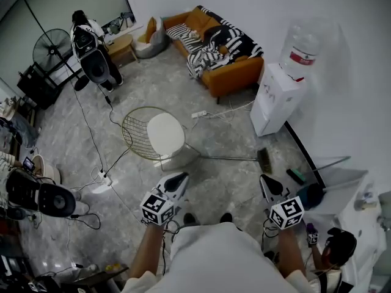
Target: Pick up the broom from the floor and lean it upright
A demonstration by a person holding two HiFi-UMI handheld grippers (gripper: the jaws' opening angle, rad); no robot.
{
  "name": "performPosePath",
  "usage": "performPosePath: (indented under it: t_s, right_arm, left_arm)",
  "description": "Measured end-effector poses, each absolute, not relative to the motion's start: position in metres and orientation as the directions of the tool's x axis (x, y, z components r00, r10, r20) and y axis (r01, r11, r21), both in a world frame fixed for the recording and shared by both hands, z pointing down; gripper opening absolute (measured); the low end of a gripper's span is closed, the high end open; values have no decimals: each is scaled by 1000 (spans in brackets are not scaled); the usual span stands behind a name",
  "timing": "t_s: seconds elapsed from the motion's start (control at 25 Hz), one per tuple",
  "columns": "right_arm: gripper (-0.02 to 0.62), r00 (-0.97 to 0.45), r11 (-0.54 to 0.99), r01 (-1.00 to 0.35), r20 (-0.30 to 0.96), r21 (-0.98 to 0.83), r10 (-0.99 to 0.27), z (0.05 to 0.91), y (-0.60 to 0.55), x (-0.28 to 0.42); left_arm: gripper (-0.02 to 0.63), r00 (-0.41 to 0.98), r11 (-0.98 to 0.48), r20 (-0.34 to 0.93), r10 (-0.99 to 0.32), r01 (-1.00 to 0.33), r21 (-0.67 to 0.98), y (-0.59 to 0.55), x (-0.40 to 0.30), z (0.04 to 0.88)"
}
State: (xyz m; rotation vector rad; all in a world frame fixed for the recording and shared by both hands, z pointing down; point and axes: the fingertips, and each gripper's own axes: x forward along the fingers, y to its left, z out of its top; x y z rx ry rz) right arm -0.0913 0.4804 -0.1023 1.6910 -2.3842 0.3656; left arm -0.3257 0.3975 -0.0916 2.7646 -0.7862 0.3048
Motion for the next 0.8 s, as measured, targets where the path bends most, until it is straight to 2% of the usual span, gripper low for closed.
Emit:
performPosePath:
  t_s: [0.4,0.8]
  right_arm:
    - [0,-377,367,-925,328,-94,-866,-79,494,-52]
    - [0,-391,376,-919,360,-115,-847,-63,484,-52]
  left_arm:
    - [25,816,-811,296,-496,-558,178,420,-275,-67]
    - [25,814,-803,317,-487,-560,203,413,-267,-54]
